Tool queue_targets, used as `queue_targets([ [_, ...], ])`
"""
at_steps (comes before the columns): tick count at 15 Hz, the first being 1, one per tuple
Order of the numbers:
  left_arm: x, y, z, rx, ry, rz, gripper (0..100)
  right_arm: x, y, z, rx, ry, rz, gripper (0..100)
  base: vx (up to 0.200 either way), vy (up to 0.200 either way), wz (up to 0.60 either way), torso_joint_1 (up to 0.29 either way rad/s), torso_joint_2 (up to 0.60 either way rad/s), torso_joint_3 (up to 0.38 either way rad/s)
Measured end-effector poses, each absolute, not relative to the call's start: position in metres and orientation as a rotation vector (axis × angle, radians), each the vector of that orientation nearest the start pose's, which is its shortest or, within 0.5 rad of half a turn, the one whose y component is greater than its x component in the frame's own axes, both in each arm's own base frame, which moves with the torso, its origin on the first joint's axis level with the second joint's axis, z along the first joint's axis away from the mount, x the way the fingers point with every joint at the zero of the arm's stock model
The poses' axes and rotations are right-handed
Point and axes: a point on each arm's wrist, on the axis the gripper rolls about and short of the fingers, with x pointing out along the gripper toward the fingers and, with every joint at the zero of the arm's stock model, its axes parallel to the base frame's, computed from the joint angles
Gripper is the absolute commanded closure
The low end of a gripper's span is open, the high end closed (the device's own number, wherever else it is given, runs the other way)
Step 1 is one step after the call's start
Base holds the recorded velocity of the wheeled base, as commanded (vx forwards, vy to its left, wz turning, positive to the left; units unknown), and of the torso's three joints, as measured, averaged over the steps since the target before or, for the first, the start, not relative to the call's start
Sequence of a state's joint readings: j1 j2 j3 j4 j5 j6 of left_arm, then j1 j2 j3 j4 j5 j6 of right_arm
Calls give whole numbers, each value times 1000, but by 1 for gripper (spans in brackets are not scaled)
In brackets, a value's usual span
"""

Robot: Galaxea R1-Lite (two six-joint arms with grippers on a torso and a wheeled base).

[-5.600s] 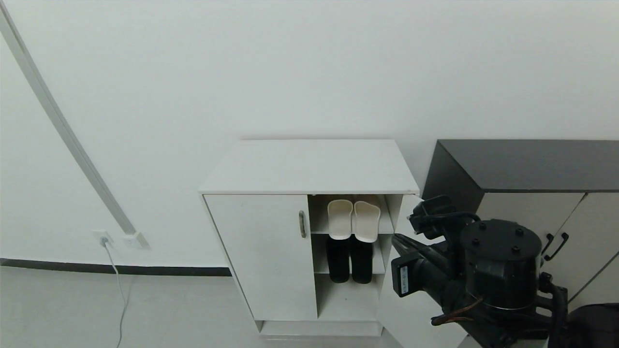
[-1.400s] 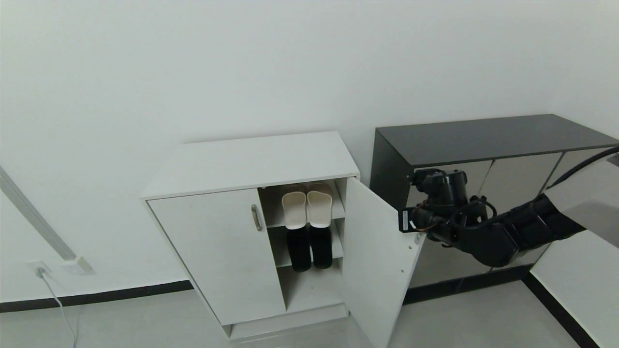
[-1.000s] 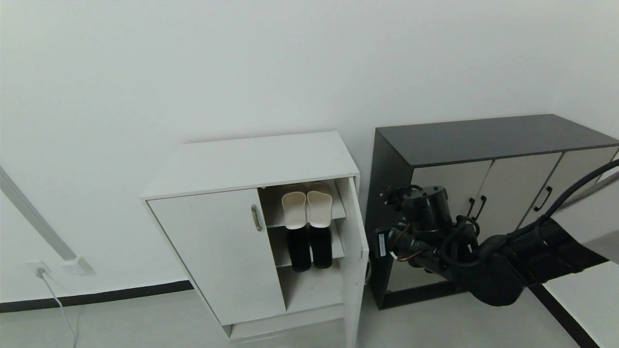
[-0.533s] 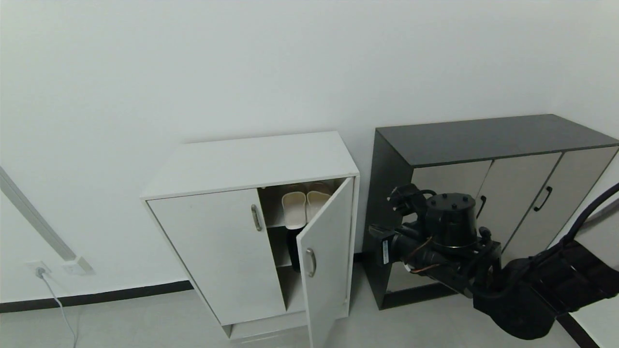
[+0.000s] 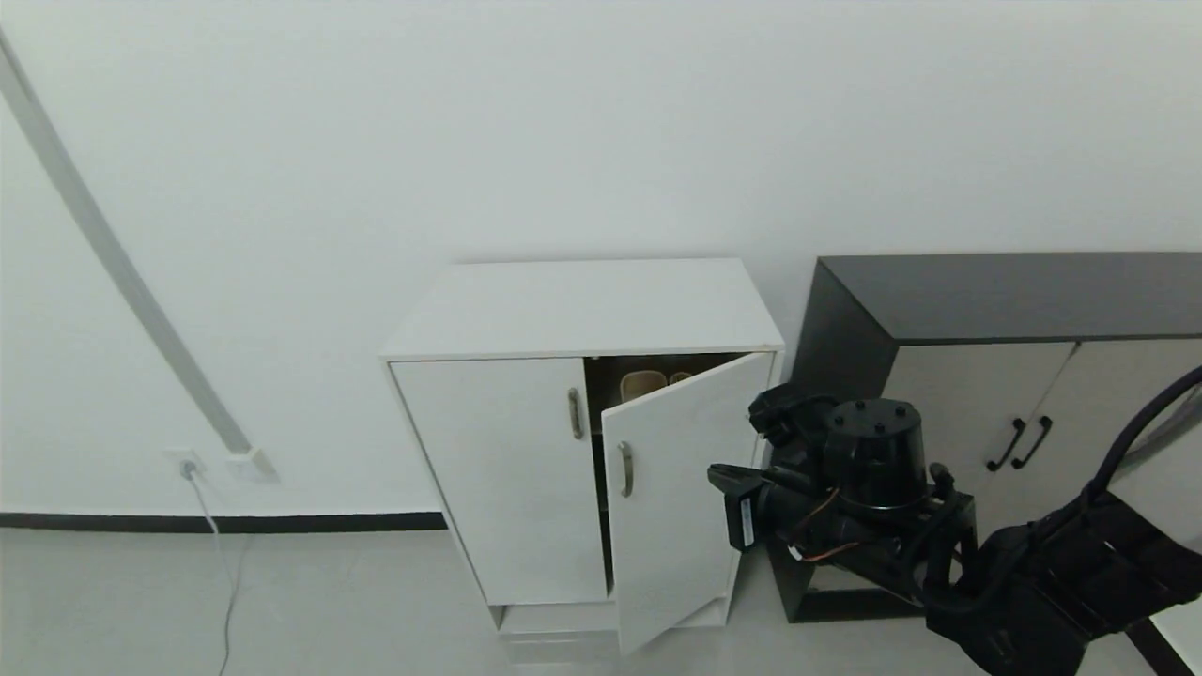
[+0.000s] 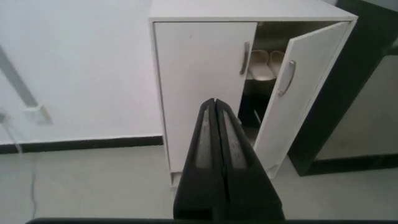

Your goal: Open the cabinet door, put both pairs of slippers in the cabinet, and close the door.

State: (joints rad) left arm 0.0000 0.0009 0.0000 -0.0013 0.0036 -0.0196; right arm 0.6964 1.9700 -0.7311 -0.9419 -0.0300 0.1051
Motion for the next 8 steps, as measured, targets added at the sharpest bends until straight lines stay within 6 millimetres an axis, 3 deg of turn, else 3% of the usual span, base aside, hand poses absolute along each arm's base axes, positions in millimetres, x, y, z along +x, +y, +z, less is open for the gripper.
queue_targets([
  [3, -23, 0, 76, -20, 0, 3, 100, 259, 217, 103, 13, 272, 696, 100, 0, 0, 0, 0, 0, 0],
  [8, -23, 0, 76, -19, 0, 3, 100, 243, 206, 82, -8, 322, 798, 100, 0, 0, 0, 0, 0, 0],
])
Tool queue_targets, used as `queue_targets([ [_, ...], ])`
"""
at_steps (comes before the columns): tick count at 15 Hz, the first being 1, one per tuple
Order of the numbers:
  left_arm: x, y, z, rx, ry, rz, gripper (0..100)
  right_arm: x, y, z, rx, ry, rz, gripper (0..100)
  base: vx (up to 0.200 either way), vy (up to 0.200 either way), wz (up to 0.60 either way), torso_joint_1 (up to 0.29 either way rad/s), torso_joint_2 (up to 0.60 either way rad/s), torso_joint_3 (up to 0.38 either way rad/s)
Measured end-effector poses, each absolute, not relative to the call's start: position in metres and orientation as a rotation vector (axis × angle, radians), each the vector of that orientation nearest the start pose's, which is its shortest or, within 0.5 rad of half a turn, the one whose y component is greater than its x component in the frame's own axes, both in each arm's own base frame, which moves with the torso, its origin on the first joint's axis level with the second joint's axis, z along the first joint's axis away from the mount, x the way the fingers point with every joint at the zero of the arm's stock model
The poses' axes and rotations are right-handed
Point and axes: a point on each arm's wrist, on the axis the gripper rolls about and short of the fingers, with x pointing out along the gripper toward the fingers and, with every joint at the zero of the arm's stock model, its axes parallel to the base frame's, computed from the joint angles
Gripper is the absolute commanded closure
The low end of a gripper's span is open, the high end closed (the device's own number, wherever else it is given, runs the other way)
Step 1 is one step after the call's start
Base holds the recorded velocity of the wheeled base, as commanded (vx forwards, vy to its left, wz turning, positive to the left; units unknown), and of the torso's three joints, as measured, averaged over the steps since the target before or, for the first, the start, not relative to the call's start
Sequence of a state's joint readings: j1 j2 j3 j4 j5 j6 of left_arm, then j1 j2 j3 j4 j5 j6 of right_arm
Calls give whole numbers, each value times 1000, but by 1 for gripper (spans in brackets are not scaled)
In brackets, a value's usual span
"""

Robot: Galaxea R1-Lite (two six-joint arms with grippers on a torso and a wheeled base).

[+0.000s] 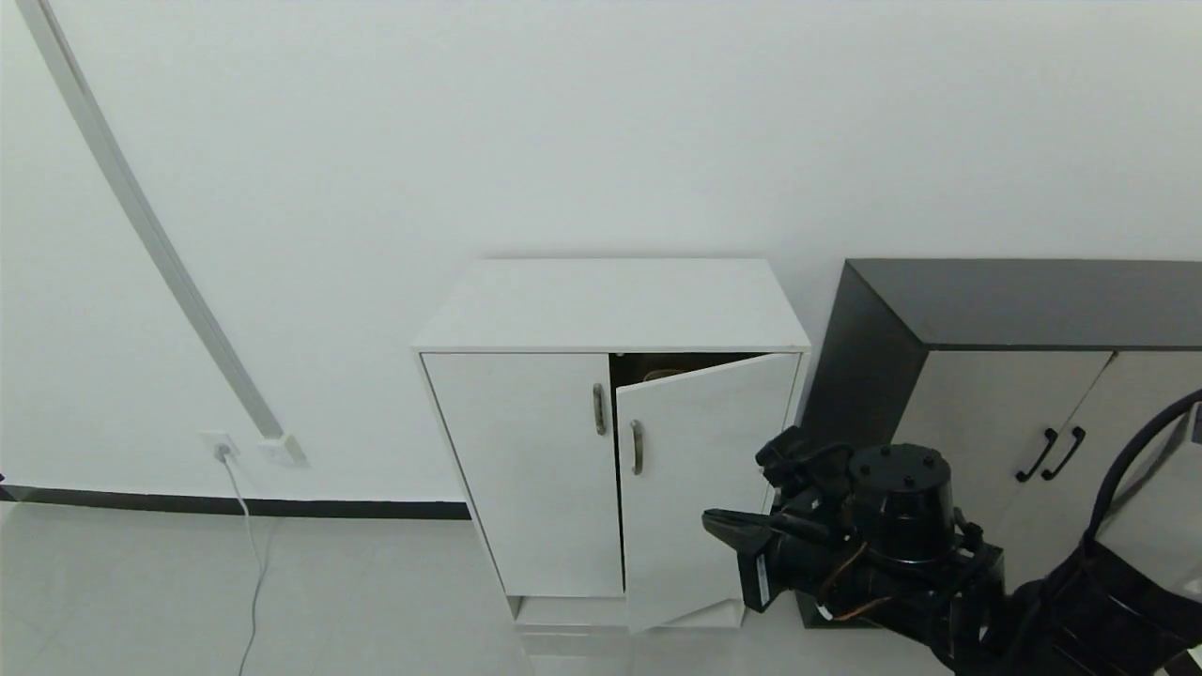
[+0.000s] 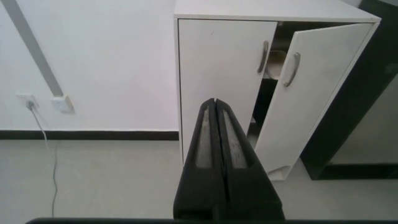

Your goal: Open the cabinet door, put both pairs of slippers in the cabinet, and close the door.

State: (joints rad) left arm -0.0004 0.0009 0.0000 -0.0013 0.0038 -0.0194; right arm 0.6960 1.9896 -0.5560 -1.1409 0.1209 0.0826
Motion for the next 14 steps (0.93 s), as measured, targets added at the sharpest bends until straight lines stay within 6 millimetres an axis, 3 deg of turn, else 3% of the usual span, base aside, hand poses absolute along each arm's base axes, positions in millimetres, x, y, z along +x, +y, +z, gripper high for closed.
queue_targets([
  [2, -23, 0, 76, -19, 0, 3, 100, 239, 203, 76, -13, 332, 805, 100, 0, 0, 0, 0, 0, 0],
  [11, -23, 0, 76, -17, 0, 2, 100, 233, 199, 62, -30, 390, 801, 100, 200, 0, 0, 4, 1, 3],
  [14, -23, 0, 76, -17, -1, 2, 100, 236, 201, 58, -24, 371, 800, 100, 0, 0, 0, 0, 0, 0],
])
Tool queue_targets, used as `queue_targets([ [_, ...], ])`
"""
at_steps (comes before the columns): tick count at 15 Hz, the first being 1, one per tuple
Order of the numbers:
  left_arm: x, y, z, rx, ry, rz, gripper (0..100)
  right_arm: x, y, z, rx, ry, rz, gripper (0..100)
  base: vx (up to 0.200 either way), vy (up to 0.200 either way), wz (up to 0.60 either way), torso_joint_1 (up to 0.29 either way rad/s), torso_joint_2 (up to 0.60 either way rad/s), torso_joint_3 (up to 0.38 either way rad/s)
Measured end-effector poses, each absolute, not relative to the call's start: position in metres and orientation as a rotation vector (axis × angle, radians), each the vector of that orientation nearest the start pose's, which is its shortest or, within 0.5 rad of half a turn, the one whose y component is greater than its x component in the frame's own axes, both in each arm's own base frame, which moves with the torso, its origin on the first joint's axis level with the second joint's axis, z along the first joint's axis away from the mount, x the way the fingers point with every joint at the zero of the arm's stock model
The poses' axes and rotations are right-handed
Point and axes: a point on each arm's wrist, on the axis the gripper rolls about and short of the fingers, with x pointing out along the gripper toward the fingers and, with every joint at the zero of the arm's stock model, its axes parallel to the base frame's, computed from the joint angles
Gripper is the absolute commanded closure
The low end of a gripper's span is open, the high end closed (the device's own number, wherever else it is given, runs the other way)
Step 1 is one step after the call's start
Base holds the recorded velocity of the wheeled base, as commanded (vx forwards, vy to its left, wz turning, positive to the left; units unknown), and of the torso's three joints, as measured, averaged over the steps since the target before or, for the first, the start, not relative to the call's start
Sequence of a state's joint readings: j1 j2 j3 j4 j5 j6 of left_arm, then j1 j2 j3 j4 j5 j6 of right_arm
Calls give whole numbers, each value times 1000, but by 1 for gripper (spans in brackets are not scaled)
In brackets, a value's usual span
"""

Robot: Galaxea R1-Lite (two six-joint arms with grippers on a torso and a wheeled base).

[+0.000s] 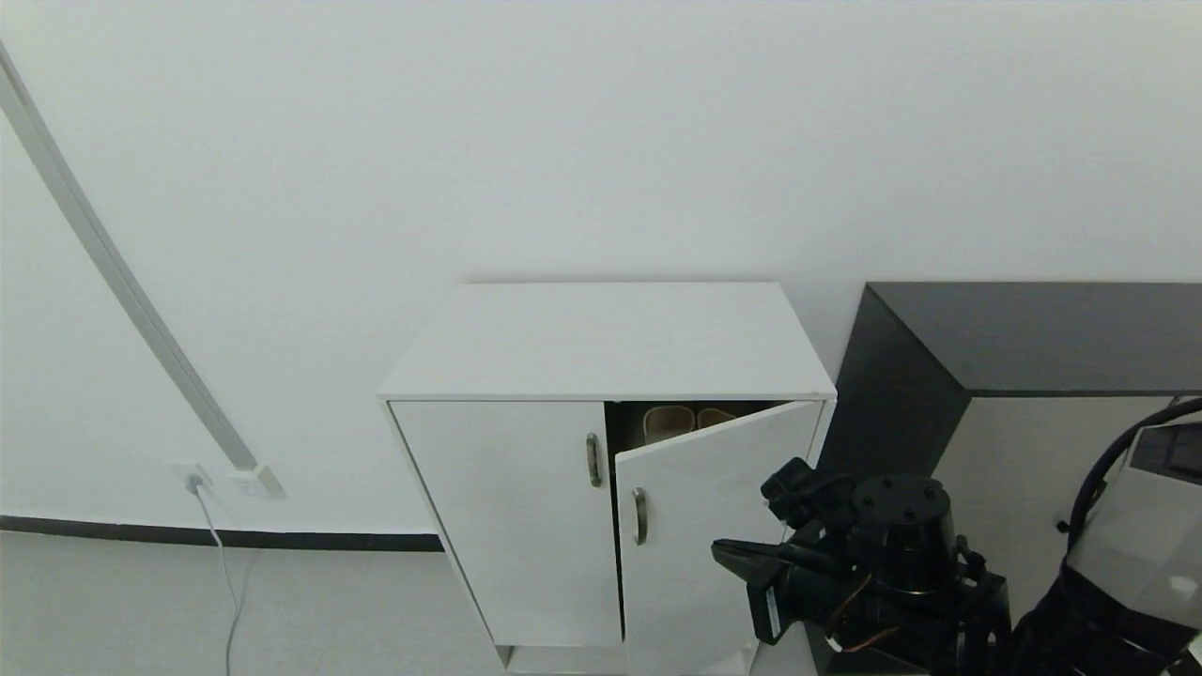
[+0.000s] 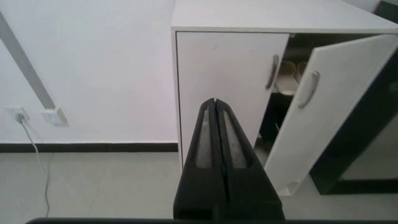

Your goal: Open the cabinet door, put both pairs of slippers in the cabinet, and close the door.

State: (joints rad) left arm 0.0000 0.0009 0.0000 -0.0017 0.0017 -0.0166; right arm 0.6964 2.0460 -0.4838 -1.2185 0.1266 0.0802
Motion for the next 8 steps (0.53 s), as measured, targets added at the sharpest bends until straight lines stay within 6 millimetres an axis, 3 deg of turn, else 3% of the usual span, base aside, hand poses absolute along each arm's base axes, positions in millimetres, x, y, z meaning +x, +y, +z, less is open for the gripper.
queue_targets([
  [8, -23, 0, 76, -18, 0, 3, 100, 262, 221, 55, -22, 359, 781, 100, 0, 0, 0, 0, 0, 0],
])
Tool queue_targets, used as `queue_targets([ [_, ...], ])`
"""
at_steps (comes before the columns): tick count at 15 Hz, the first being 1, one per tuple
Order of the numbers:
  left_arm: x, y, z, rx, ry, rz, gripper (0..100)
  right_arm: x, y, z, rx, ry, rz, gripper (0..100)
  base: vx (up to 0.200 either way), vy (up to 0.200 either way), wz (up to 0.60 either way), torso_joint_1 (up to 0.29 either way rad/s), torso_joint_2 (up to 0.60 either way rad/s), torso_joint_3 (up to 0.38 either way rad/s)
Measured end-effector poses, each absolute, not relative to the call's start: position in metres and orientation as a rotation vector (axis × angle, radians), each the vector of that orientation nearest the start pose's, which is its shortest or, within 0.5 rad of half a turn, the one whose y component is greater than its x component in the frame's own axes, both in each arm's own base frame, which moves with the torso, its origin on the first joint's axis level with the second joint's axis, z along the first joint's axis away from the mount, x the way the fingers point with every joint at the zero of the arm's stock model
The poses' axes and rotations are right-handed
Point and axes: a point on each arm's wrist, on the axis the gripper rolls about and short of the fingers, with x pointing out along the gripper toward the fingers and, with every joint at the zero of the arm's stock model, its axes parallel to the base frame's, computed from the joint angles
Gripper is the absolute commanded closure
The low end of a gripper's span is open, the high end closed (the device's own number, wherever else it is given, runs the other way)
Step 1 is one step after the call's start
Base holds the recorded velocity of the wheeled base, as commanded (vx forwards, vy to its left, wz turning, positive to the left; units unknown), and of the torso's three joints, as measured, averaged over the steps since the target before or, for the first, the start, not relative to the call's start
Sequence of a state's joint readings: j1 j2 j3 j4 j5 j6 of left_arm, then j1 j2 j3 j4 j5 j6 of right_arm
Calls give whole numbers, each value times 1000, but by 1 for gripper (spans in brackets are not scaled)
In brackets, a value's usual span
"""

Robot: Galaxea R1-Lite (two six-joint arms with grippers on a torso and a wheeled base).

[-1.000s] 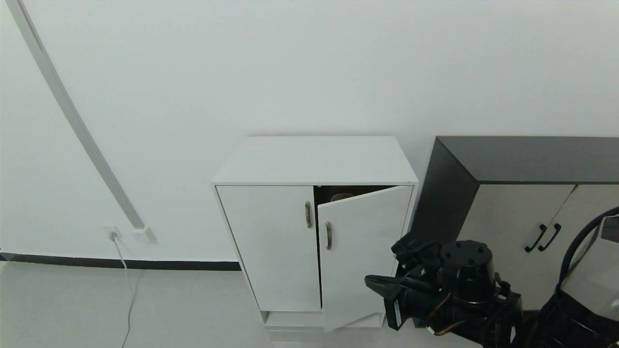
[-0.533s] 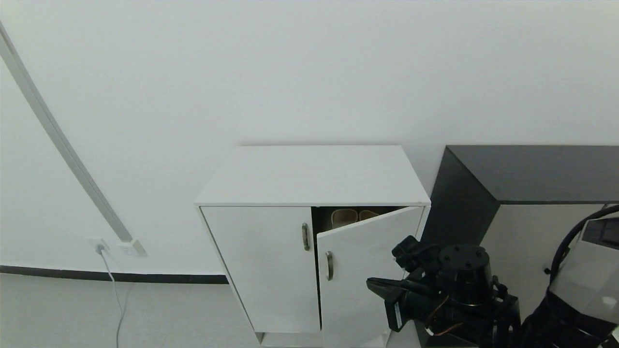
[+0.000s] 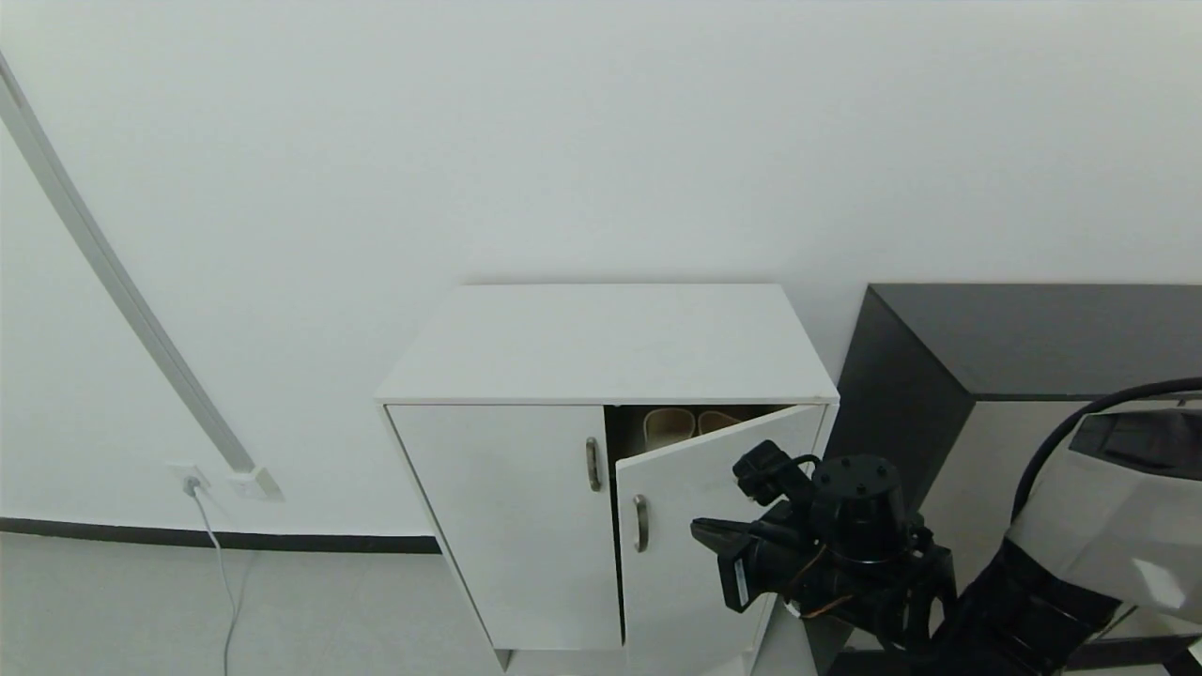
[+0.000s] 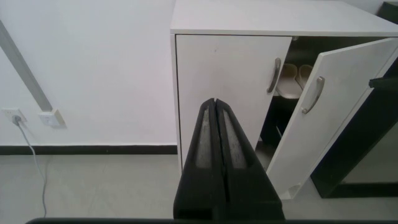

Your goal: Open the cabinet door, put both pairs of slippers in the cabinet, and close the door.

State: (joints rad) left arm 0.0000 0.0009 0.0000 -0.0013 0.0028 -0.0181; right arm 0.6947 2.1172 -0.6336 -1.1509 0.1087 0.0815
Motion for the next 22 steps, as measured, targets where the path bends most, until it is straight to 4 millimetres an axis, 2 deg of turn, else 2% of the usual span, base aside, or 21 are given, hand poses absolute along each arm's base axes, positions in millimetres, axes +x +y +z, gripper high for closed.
queue_targets([
  [6, -23, 0, 76, -18, 0, 3, 100, 288, 230, 45, -20, 351, 734, 100, 0, 0, 0, 0, 0, 0],
  [13, -23, 0, 76, -18, 0, 3, 100, 313, 226, 34, -17, 371, 684, 100, 0, 0, 0, 0, 0, 0],
  [22, -23, 0, 76, -19, 0, 2, 100, 344, 229, 34, -11, 374, 646, 100, 0, 0, 0, 0, 0, 0],
])
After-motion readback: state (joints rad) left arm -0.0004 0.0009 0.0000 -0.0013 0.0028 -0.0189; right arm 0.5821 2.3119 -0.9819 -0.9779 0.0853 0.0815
